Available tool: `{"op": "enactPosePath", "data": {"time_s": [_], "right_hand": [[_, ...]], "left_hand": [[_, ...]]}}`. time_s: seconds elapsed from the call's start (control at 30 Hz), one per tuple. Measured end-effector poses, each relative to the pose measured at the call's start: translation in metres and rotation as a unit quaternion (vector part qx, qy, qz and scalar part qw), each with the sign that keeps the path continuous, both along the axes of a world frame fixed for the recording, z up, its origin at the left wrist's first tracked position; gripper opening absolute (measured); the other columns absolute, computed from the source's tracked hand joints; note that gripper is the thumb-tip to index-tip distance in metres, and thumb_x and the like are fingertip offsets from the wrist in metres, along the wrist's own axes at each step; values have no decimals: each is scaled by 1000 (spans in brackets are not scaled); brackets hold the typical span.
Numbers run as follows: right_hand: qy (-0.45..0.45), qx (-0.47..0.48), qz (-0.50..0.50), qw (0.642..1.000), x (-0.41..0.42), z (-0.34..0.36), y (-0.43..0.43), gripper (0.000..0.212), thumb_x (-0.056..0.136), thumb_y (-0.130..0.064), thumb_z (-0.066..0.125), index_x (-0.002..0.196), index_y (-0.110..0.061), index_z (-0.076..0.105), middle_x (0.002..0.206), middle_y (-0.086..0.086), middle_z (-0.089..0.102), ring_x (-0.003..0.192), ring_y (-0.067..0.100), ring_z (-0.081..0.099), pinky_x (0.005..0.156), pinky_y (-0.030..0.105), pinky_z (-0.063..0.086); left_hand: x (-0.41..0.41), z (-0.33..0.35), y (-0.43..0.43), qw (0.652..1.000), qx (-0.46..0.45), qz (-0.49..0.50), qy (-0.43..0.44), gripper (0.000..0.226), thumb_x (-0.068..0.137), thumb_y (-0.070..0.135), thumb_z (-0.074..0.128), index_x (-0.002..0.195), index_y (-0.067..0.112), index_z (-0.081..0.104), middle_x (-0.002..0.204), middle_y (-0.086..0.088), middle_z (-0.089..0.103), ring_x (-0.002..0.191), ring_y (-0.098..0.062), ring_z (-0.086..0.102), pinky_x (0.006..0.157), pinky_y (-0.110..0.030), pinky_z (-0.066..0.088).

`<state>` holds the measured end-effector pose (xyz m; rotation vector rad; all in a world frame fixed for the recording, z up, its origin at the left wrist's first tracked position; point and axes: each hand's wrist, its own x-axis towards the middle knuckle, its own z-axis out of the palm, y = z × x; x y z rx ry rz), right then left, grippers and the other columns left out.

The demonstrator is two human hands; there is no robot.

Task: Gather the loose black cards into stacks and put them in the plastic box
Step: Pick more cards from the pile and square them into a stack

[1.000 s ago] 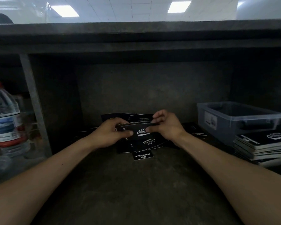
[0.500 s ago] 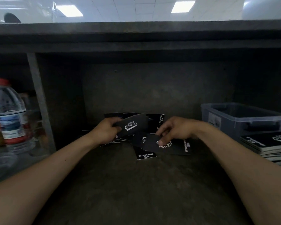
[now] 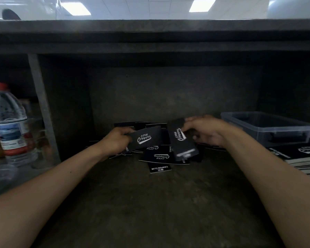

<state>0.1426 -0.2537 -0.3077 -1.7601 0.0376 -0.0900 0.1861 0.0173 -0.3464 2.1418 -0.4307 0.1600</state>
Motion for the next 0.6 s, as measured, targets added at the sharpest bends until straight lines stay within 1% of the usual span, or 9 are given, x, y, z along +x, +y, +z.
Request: {"op": "enactPosePath", "data": {"time_s": [0.07,0.13,0.2,0.27,0.33,0.37,0.4,0.5,0.6], "right_hand": [[-24,93,-12,995,3,-4,9,38,81,10,68,102,-19,57,90,6,70,67,18,68,45,24,51],[-34,140,7,990,5,-13,18,50,80,14,69,111,-20,51,99,11,70,67,23,73,52,30,57],[-45,123,18,991,7,-26,28,45,80,11,72,105,-18,49,103,13,69,71,23,74,58,32,60],[-64,29,2,998,10,-39,35,40,78,1,79,95,-17,49,102,13,69,78,22,73,63,33,60],[-105,-149,-26,983,13,-44,36,41,69,-12,89,88,-21,54,85,4,72,72,14,71,63,31,56],[-120,-218,-32,968,13,-43,34,44,62,-19,93,88,-23,57,76,-2,72,66,8,69,65,29,54],[-120,-257,-22,959,13,-40,32,50,56,-24,96,91,-24,60,73,-5,72,64,4,68,68,27,53],[-42,-307,89,946,6,-33,28,79,51,-33,98,119,-24,60,86,-11,75,79,-1,69,82,24,52],[6,-377,140,916,1,-29,29,81,56,-32,96,128,-23,61,96,-12,70,89,1,64,87,22,49]], "left_hand": [[-1,2,-2,1000,-11,-5,10,35,96,-1,48,96,25,71,109,-9,72,89,-17,66,80,-34,53],[-1,4,-4,1000,-5,-7,15,28,101,14,47,105,26,72,114,-2,71,94,-12,66,83,-28,53],[-3,5,-5,999,-27,-12,35,31,99,43,51,111,26,73,110,8,74,97,-10,69,90,-29,50],[-6,3,-4,998,-41,-28,30,34,89,55,63,105,28,75,99,14,76,91,-2,70,84,-23,49],[-5,0,-2,999,24,-30,-17,16,88,34,73,103,30,71,100,15,71,91,2,65,81,-18,49],[-3,-1,-1,998,44,-23,-34,18,89,21,72,104,30,69,100,13,69,92,2,63,80,-17,50],[-2,-1,0,998,41,-9,-46,22,91,11,69,106,28,68,101,10,69,91,-1,63,76,-16,50],[4,5,7,996,-33,51,-70,29,93,-3,59,109,19,70,101,-2,71,84,-8,64,68,-16,50],[7,8,13,995,-62,70,-37,33,90,-7,56,109,16,71,101,-6,73,83,-12,67,67,-20,53]]}}
